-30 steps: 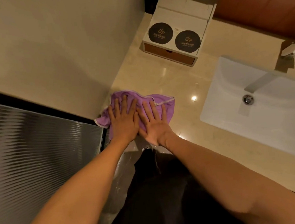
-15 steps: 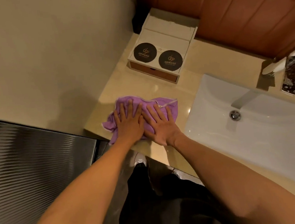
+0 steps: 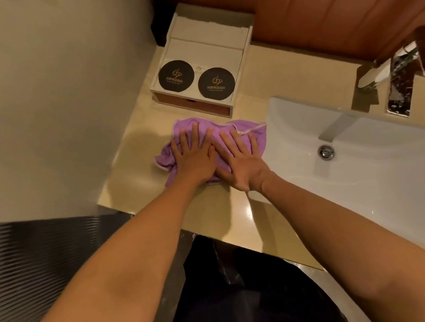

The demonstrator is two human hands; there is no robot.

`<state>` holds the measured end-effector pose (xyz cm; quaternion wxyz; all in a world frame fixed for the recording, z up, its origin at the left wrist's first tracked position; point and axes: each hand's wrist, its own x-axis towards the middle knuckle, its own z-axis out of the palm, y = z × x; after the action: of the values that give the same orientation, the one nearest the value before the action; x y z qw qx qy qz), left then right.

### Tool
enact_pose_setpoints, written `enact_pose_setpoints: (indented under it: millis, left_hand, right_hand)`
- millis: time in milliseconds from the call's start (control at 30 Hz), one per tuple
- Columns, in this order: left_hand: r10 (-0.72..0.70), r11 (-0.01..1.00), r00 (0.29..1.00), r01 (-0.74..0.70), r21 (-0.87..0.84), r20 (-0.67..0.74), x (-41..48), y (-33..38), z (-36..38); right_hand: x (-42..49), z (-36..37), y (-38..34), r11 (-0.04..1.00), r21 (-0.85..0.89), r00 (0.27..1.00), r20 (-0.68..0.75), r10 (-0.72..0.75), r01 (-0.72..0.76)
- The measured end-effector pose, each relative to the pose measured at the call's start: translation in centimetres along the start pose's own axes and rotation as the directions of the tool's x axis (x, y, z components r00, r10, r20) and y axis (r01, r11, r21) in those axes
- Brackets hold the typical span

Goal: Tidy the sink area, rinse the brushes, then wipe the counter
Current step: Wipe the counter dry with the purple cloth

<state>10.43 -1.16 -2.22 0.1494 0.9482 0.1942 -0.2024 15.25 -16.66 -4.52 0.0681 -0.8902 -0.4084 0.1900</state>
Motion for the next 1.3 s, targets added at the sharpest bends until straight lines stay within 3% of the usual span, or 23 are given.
enact_pose_setpoints:
  millis: [367,600,933,1300]
  left_hand:
    - [0.186,0.977,0.975,-0.196,0.077,0.125,-0.2,-1.0,-0.4]
    - [0.306,0.939,0.943,-0.322,0.122,0.133,-1.7,-2.8,1.3]
    - [0.523,0.846,0.852,-0.522,0.106,0.022,-4.1,-4.8,3.6]
    - [0.674,0.731,0.733,-0.646,0.22,-0.089,-5.6,-4.4,6.8]
  right_hand:
    - [-2.6,1.2,-3.4,0.985,0.001,0.984,-0.028,0.174,-0.174]
    - [-5.0,3.2,-5.8,0.967,0.02,0.964,-0.074,0.256,-0.255]
    - [-8.5,5.9,-9.4,0.918,0.078,0.912,-0.107,0.396,-0.389]
    - [-12.0,7.7,-11.9,0.826,0.133,0.817,-0.128,0.562,-0.548]
